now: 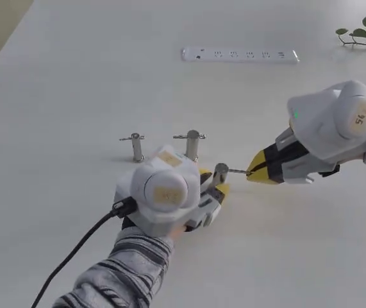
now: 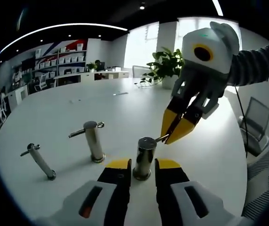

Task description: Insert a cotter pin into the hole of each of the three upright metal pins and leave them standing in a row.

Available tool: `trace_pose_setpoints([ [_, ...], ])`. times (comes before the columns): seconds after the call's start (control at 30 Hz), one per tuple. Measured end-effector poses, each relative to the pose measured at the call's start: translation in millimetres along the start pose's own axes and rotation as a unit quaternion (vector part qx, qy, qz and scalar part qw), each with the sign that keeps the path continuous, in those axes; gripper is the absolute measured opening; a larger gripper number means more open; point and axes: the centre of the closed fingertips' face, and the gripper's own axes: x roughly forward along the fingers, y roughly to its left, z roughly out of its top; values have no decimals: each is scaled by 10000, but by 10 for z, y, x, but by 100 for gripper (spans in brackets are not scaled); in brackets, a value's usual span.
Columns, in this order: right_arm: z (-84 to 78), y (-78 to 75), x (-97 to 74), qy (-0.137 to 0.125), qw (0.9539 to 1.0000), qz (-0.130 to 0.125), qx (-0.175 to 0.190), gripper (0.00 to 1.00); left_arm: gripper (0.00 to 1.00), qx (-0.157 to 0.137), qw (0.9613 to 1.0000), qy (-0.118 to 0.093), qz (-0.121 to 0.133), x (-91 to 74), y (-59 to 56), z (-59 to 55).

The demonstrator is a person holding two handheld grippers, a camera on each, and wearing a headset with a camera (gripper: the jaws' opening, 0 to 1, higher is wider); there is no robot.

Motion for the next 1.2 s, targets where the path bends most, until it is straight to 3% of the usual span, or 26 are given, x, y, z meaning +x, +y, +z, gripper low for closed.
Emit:
trace_pose_setpoints([
  [0.37,69,49,-12,64,9999,105,-121,0,11,21,10000,57,8,8,-9,-37],
  [0.53,55,32,-7,112,9997,140,-150,0,10,225,9997,67,-34,4,-10,-42],
  [0.73,56,33,-2,121,9992,139,356,0,10,319,9995,48,12,8,-10,-47],
  [1.07,83,72,3,137,9996,84,225,0,9,322,9995,29,27,6,-7,-45],
  [1.13,108,94,0,51,9997,152,160,0,9,325,9995,26,15,6,-9,-49],
  [1.17,154,103,-2,-117,9996,194,173,0,9,328,9995,22,12,6,-10,-48],
  [1.2,193,101,-4,-251,9986,217,406,0,9,322,9995,25,-14,8,-24,-50],
])
